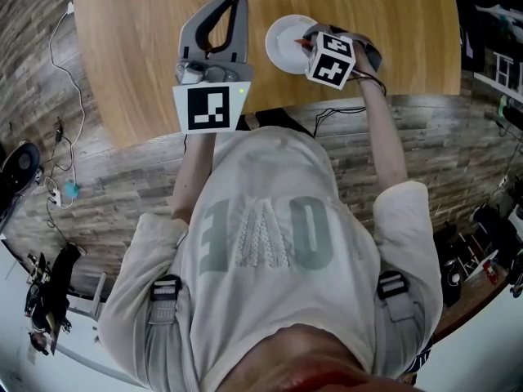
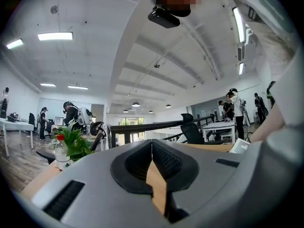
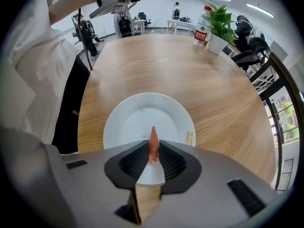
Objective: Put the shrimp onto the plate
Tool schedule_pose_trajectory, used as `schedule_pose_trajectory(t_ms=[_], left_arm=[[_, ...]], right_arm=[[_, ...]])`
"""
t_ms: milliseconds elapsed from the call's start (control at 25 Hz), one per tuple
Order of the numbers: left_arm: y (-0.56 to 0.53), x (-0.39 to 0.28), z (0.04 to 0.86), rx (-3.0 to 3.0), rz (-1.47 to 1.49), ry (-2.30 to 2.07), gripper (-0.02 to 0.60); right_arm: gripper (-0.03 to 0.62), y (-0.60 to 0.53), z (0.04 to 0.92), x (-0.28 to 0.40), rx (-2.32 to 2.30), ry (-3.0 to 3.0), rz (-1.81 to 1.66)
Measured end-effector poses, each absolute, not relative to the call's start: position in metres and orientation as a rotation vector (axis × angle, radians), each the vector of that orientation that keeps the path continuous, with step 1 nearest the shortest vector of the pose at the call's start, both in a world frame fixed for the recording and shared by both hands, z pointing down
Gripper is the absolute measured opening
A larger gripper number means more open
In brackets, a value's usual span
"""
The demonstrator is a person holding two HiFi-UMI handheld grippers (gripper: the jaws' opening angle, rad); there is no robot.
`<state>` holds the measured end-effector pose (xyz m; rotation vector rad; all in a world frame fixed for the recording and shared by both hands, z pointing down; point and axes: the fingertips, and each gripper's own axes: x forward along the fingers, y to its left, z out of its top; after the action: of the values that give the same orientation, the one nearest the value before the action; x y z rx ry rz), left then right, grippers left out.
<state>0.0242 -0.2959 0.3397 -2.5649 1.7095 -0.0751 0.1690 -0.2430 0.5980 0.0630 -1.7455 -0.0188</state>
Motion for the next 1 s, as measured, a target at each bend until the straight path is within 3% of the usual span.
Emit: schedule_pose_trajectory(t_ms=[320, 640, 1000], left_arm=[[-0.298, 0.030, 0.340, -2.578, -0.074, 1.694, 0.011], [-0.292, 0.034, 0.334, -2.585, -0.061, 1.680, 0.010], [-0.294, 0.036, 0.324, -2.579, -0.032, 1.624, 0.011]], right_arm=[[0.074, -0.244, 0.598, 0.172, 0.073, -1.756, 0.032], [0.115, -0.243, 0.590, 0.174, 0.158, -1.806, 0.094], [0.126, -0.272, 0.517, 0.160, 0.405, -2.028, 0.129]])
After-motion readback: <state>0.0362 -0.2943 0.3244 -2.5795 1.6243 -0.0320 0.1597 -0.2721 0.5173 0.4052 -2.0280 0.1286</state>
